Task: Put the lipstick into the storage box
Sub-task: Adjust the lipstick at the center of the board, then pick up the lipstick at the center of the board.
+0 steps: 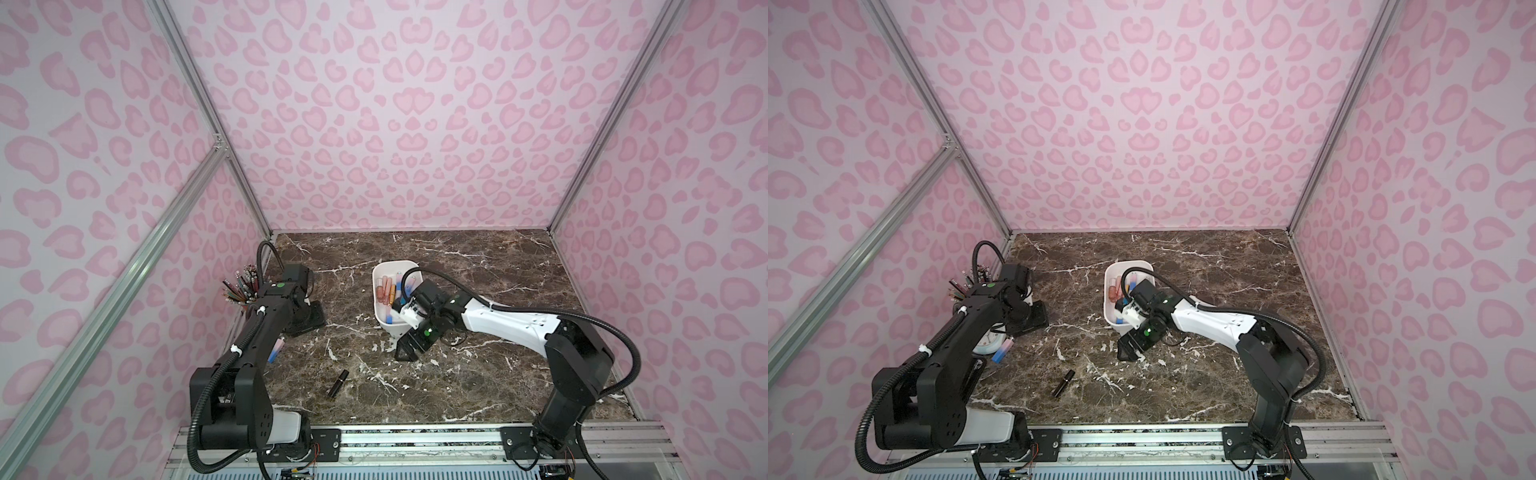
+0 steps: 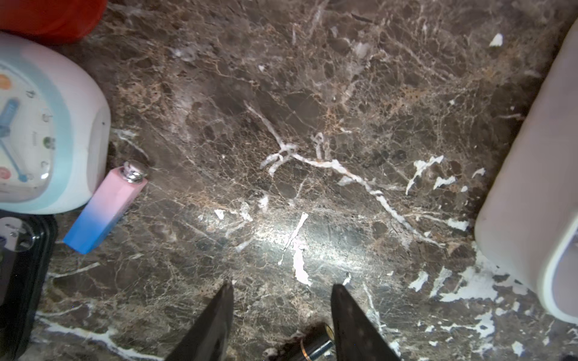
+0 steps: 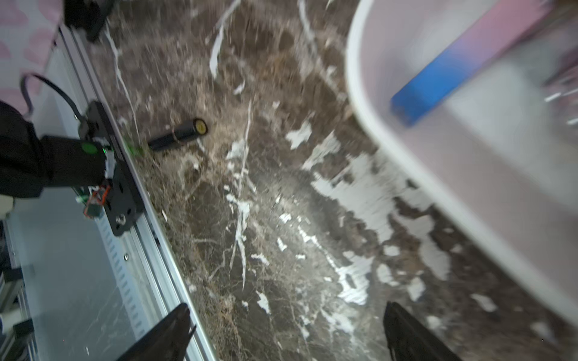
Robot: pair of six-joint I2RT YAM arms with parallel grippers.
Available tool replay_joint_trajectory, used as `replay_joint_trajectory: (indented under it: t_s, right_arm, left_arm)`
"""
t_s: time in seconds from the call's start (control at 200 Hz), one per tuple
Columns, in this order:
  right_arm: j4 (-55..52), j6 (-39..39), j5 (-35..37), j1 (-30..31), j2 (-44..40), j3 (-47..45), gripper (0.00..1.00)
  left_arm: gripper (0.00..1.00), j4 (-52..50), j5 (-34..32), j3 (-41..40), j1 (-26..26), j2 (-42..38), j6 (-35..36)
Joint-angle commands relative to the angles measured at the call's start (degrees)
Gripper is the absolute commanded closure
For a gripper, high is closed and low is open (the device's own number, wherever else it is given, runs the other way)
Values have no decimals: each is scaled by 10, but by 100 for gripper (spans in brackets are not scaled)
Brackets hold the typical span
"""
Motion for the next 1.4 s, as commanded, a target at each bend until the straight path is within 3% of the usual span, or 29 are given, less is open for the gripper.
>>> replay_joint_trajectory:
  t_s: [0.0,0.18,0.355,0.74,0.96,1.13,1.295,1.395]
  right_arm:
    - [-43,-15,61,46,22,7,1]
    - [-21,11,131,138,79,48,1]
    - [-15,49,228,205,118,85,1]
    - [-37,105,309,232,171,143,1]
    - [-54,104,315,239,163,158,1]
    - [-83,110,369,238,126,131,1]
    - [-83,84,293,265,52,125,1]
    - [-71,72,247,298,84,133,1]
  left_arm:
    - [48,-42,-10,39,14,6,-22]
    - [47,-85,-42,119,34,-21,-42]
    - [46,-78,-46,137,63,-91,-62]
    - [44,-91,-33,116,99,-184,-47]
    - [44,-87,-25,83,99,-222,-52]
    - [43,-79,-15,66,99,-233,-53]
    - [43,-74,-16,81,99,-216,-41]
    - [43,-75,-26,110,107,-203,-33]
